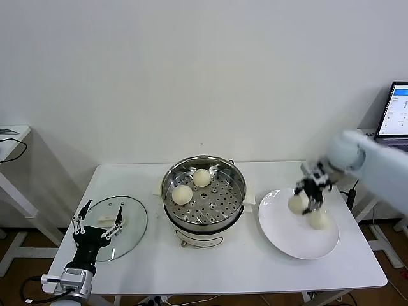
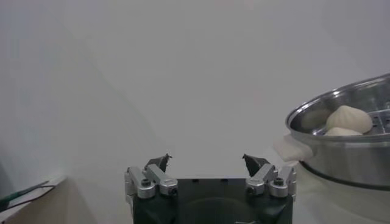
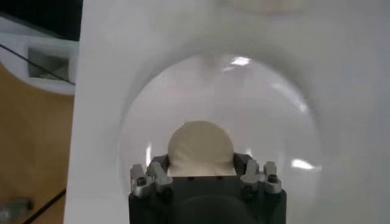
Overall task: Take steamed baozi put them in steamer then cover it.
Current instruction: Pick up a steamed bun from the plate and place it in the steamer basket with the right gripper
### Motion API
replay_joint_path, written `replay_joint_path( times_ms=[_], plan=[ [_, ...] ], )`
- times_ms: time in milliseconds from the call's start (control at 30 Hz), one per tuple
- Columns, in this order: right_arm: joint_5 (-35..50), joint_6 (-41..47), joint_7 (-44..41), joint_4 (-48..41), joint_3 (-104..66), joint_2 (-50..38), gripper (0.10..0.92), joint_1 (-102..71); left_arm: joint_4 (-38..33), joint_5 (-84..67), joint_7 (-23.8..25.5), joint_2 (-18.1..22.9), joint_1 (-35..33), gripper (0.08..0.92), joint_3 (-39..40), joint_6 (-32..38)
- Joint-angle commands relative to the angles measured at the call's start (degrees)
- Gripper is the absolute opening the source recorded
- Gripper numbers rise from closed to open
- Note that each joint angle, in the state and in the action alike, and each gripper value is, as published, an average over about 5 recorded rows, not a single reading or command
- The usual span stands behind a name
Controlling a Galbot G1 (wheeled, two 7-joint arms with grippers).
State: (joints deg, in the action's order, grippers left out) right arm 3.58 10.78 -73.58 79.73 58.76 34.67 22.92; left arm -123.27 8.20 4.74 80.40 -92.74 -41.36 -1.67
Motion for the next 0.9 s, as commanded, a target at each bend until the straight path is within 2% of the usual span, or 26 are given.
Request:
replay_joint_path(
  times_ms=[33,233,400,633,900],
  plan=[
    [4.79,-6.62,-0.56,3.31,10.5,6.89,0.692,23.67,-0.19,-0.02,0.08,-0.29,0.02,0.823,-0.09,0.01],
    [1.93,-21.46,-0.04,3.33,14.03,16.15,0.695,26.03,0.15,-0.4,0.32,-0.66,0.14,0.823,-0.55,0.14],
    [-2.76,-32.22,3.59,2.39,15.58,24.09,0.696,25.0,0.49,-0.69,0.44,-0.79,0.54,0.823,-0.72,0.12],
    [-9.38,-40.33,7.98,-0.13,16.27,30.77,0.696,21.44,1.49,-0.89,0.62,-1.05,0.98,0.823,-1.23,0.36],
    [-10.52,-44.25,8.51,1.32,16.99,32.99,0.696,17.14,2.35,-1.2,0.85,-1.21,1.22,0.823,-1.78,0.52]
  ],
)
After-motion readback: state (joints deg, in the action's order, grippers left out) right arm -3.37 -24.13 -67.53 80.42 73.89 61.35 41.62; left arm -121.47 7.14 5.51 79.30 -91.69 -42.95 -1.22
